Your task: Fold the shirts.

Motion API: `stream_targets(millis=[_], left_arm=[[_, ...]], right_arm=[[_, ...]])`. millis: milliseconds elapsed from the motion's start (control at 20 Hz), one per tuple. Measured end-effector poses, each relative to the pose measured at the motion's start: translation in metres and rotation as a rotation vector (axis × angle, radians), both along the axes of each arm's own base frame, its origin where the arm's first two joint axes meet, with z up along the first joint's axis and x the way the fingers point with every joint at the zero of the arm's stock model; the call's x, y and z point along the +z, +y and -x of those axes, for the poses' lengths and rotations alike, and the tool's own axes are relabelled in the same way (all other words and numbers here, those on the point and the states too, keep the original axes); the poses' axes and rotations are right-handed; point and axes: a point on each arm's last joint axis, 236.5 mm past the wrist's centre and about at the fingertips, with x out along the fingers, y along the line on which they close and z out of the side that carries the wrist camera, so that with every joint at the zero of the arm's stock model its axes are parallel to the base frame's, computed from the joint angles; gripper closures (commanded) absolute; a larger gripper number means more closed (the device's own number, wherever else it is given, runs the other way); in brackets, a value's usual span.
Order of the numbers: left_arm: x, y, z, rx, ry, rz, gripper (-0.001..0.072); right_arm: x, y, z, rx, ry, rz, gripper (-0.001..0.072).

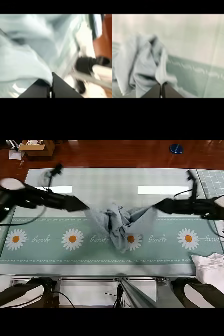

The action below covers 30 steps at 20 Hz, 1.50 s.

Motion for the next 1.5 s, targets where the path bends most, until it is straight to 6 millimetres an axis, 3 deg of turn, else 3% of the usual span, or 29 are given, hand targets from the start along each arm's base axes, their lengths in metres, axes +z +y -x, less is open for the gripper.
stream_targets(millis=[200, 350, 400, 500, 650, 800, 950, 1050, 1300, 1400, 1500], left_arm=[[0.123, 0.040, -0.018, 0.103, -0.365, -0.020, 0.0687], [0.208, 0.067, -0.013, 0.186, -0.617, -0.066, 0.0687], [0.227, 0.076, -0.010, 0.213, -0.677, -0.097, 0.0687], [0.249, 0.097, -0.008, 0.281, -0.748, -0.198, 0.0687], [0.252, 0.123, -0.009, 0.375, -0.726, -0.311, 0.0687], [0.254, 0.133, -0.002, 0.414, -0.704, -0.363, 0.0687], [0.278, 0.135, 0.007, 0.455, -0.766, -0.379, 0.0687], [0.309, 0.135, 0.017, 0.498, -0.862, -0.383, 0.0687], [0.424, 0.127, 0.072, 0.648, -1.232, -0.327, 0.0687], [0.456, 0.123, 0.101, 0.701, -1.351, -0.302, 0.0687], [0.474, 0.122, 0.126, 0.739, -1.428, -0.306, 0.0687]], right_arm=[[0.125, -0.029, -0.009, -0.084, -0.338, 0.076, 0.0689], [0.206, -0.052, -0.003, -0.184, -0.535, 0.153, 0.0689], [0.226, -0.059, 0.000, -0.210, -0.584, 0.184, 0.0688], [0.251, -0.076, 0.006, -0.261, -0.640, 0.272, 0.0689], [0.267, -0.096, 0.012, -0.326, -0.663, 0.358, 0.0688], [0.279, -0.101, 0.016, -0.355, -0.681, 0.370, 0.0689], [0.308, -0.099, 0.022, -0.378, -0.749, 0.342, 0.0689], [0.339, -0.094, 0.032, -0.387, -0.823, 0.318, 0.0688], [0.431, -0.077, 0.082, -0.401, -1.043, 0.269, 0.0689], [0.457, -0.069, 0.107, -0.396, -1.101, 0.252, 0.0689], [0.472, -0.060, 0.128, -0.383, -1.118, 0.230, 0.0689]])
